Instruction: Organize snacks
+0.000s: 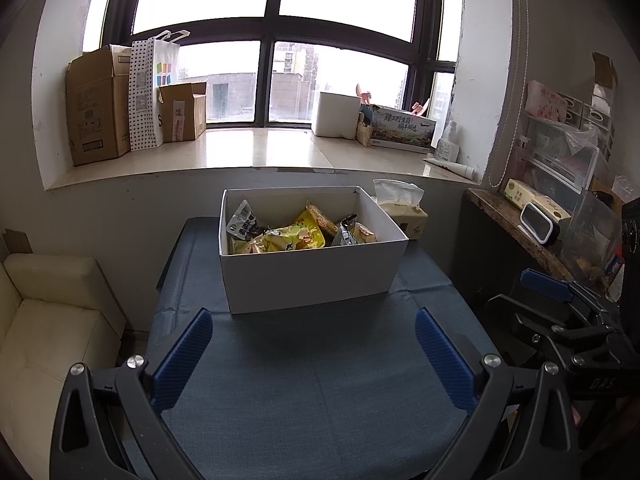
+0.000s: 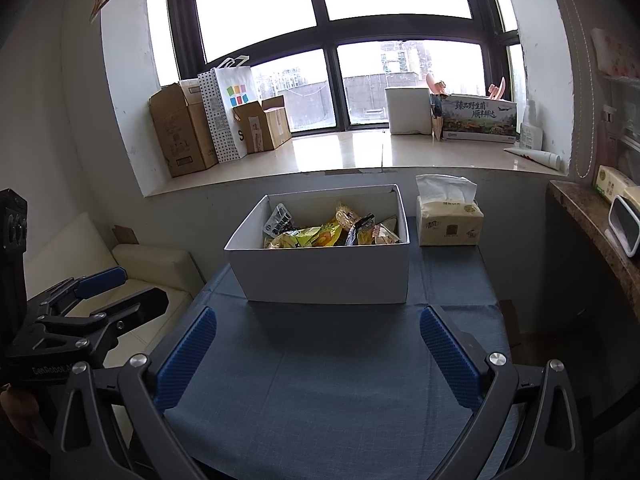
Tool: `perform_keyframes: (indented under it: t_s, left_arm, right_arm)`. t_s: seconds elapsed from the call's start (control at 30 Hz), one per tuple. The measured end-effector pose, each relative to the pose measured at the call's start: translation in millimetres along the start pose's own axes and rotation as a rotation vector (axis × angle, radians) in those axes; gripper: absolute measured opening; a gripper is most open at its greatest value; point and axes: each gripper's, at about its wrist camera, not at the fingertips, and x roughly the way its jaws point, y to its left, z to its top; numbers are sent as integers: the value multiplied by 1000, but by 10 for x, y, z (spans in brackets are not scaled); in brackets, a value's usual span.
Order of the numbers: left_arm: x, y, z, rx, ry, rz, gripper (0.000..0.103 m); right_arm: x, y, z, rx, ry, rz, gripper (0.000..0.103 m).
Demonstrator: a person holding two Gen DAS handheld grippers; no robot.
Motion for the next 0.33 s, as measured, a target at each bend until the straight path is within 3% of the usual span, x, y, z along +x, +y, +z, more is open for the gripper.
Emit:
perform_keyframes:
  t_s: [0.33]
  left_arm:
    - [-38, -14, -17, 7, -20, 13, 103]
  right_arm:
    - [12, 1, 2, 5, 4, 1, 103]
